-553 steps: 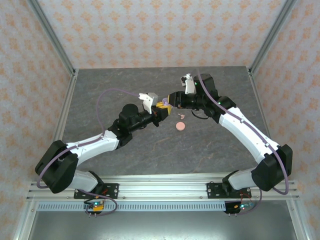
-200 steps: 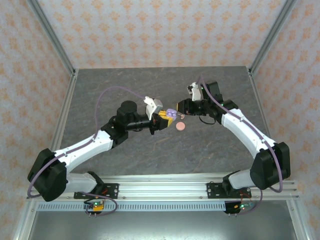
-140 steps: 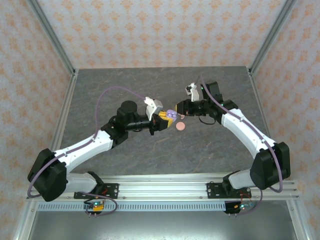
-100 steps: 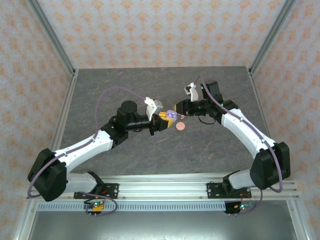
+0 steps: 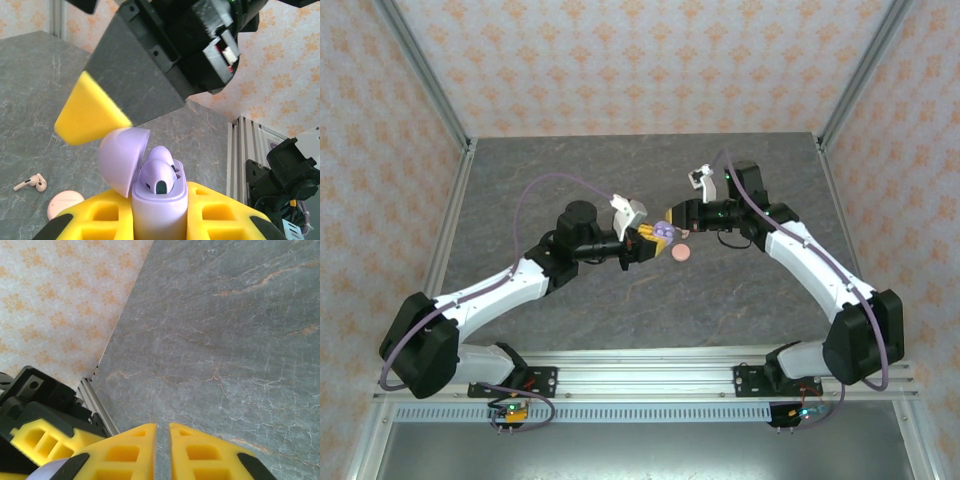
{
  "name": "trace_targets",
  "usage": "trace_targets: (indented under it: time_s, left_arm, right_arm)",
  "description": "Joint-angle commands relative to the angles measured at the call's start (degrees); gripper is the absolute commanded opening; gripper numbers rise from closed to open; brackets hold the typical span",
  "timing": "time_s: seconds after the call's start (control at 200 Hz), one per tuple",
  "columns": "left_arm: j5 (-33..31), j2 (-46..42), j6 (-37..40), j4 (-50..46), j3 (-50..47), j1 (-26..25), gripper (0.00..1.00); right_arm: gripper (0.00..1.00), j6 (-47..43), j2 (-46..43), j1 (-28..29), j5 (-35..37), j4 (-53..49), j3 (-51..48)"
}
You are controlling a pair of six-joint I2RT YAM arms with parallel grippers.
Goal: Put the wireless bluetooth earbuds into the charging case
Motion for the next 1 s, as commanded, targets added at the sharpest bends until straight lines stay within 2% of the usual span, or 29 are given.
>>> trace_targets:
  time_s: [0.0,0.165,0.26,0.325,0.455,0.701,0.806,0.931,0.996]
  left_arm:
    - [-1.6,0.5,-1.0,0.2,0.5,1.1,0.14]
    - [-2.5,1.0,-2.2,0.4,0.5,1.6,0.14]
    - [-2.8,1.1,-2.4,0.6,0.5,1.8,0.14]
    - [-3.5,1.2,-2.7,0.3,0.5,1.9,0.14]
    - [-7.5,1.9,-4.0,-2.7,1.8,2.2,0.15]
    - [-16.5,5.3,-8.1,-9.7,6.9,3.3,0.15]
    - [-21.5,7.0,-9.2,-12.8,9.0,3.7,0.15]
    - [-28.8,9.8,-10.9,-17.9,12.8,4.0,0.16]
    - [-30.5,12.2,-12.8,-21.8,16.2,4.8,0.18]
  right_arm:
    - [0.15,-1.3,-2.1,0.5,-2.9,1.4,-0.7]
    - [0.15,-1.6,-2.2,0.5,-3.0,1.1,-0.9]
    - [0.16,-1.6,-2.3,0.4,-0.6,0.1,-0.7]
    - [0.17,-1.4,-2.3,0.5,3.9,-1.4,-0.3]
    - [0.18,0.1,-2.4,0.3,19.1,-5.6,1.3]
    - [0.2,3.3,-3.4,0.2,35.8,-9.0,1.2]
    - [0.2,3.8,-3.5,-0.1,38.9,-10.5,1.0]
    - [0.2,3.4,-3.7,-0.1,39.1,-11.6,0.5]
    - [0.2,3.4,-4.0,-0.1,39.2,-11.8,0.1]
